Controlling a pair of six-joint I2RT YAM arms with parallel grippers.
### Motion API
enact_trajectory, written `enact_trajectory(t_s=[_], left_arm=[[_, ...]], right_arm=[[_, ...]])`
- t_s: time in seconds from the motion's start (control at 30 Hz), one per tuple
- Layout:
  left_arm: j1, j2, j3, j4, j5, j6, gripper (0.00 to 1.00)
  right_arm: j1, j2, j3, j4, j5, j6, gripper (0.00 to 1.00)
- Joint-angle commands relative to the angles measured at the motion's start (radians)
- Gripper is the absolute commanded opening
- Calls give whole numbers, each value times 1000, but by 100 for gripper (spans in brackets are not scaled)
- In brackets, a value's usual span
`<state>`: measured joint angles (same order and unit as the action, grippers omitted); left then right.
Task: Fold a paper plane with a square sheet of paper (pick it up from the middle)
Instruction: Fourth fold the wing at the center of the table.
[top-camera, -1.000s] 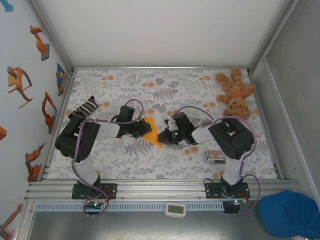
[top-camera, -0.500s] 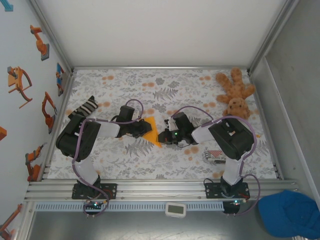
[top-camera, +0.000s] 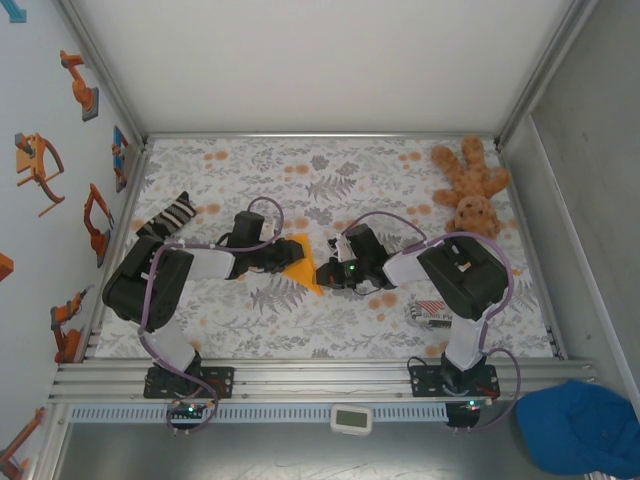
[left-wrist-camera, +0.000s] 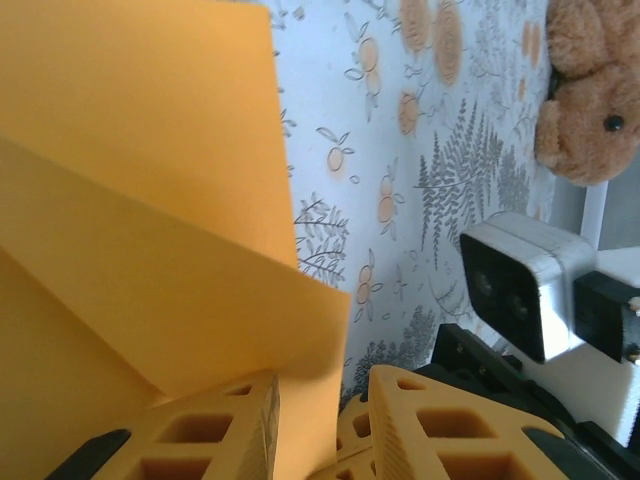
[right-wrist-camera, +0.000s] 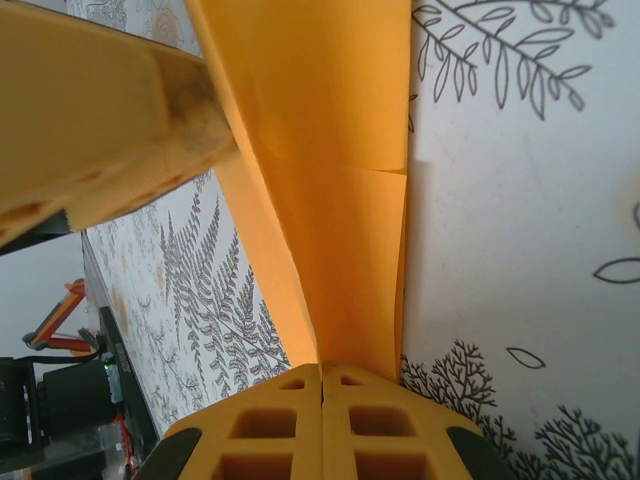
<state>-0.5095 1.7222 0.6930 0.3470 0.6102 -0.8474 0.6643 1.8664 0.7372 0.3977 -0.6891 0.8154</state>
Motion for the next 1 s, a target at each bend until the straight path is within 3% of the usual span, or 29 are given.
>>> enact_trajectory(t_s=[0.0,0.73,0.97], left_arm=[[9,-19,-12,3,3,31,29],[-12,41,41,5,9,5,31],[-17,52,52,0,10,6,30]], right_arm=[[-3,14,-12,-128,78,-27,0],[-2,28,-4,-155,89,-51,0],[-2,33,-5,-160,95,-59,5]])
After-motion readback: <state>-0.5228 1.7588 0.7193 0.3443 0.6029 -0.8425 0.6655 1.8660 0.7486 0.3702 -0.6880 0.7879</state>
